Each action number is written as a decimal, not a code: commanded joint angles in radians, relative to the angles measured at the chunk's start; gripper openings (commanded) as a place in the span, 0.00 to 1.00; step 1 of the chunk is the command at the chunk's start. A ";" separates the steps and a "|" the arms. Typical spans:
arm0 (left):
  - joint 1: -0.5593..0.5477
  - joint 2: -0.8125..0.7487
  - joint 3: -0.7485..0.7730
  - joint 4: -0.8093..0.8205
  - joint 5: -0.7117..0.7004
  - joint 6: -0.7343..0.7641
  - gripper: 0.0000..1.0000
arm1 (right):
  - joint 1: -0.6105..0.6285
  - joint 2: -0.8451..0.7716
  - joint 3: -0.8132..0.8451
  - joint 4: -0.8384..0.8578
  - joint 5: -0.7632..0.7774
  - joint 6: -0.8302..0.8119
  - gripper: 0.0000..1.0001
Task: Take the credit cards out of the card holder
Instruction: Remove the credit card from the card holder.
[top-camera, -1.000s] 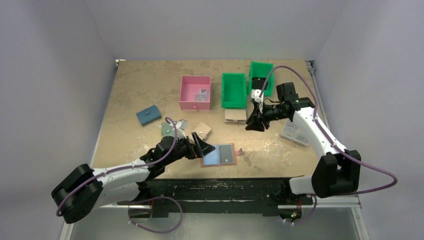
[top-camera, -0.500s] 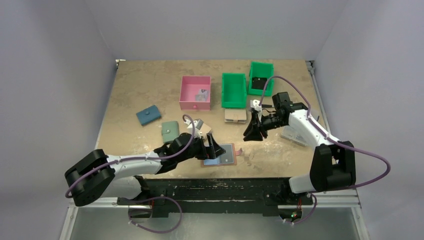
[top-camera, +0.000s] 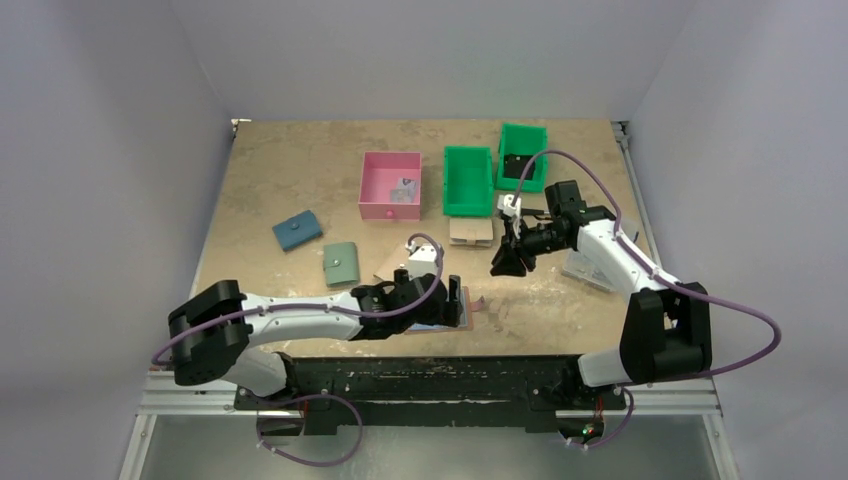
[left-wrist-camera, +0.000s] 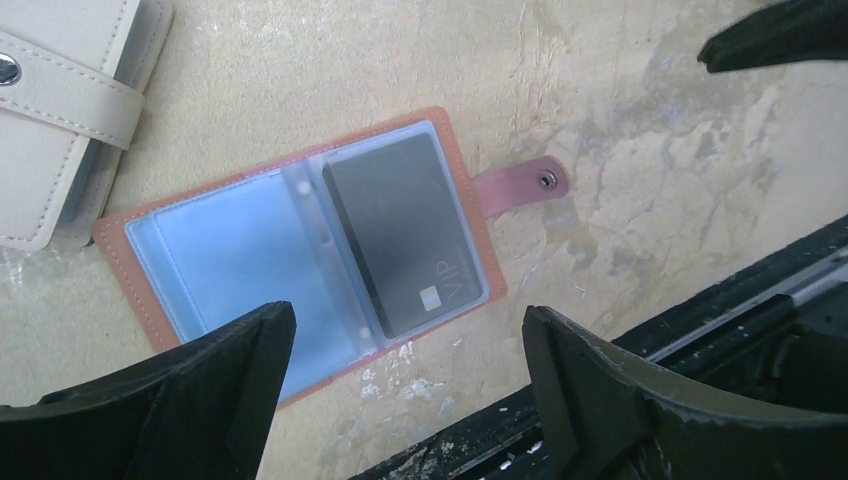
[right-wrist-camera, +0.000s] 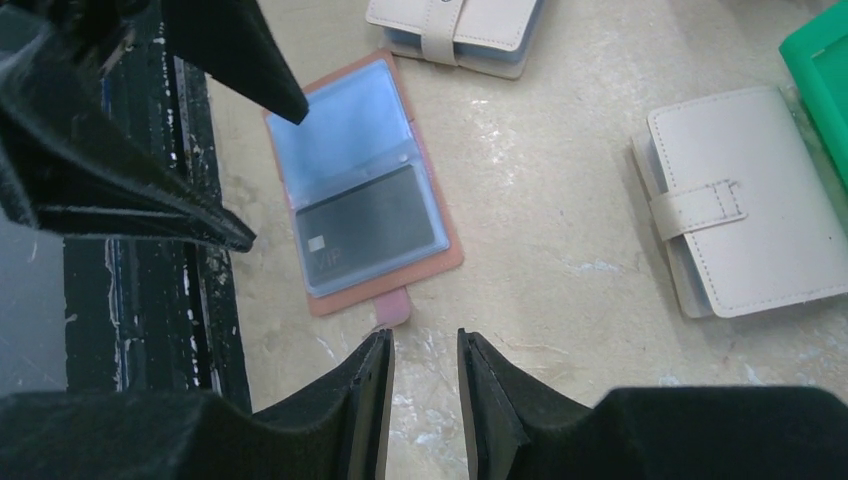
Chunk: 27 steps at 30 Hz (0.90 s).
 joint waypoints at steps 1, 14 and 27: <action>-0.076 0.044 0.125 -0.222 -0.208 -0.041 0.91 | -0.001 0.002 0.045 0.010 0.052 0.031 0.37; -0.181 0.123 0.157 -0.188 -0.314 -0.118 0.92 | -0.014 0.018 0.062 0.031 0.131 0.077 0.38; -0.245 0.370 0.338 -0.333 -0.338 -0.217 0.90 | -0.041 0.024 0.065 0.042 0.165 0.106 0.38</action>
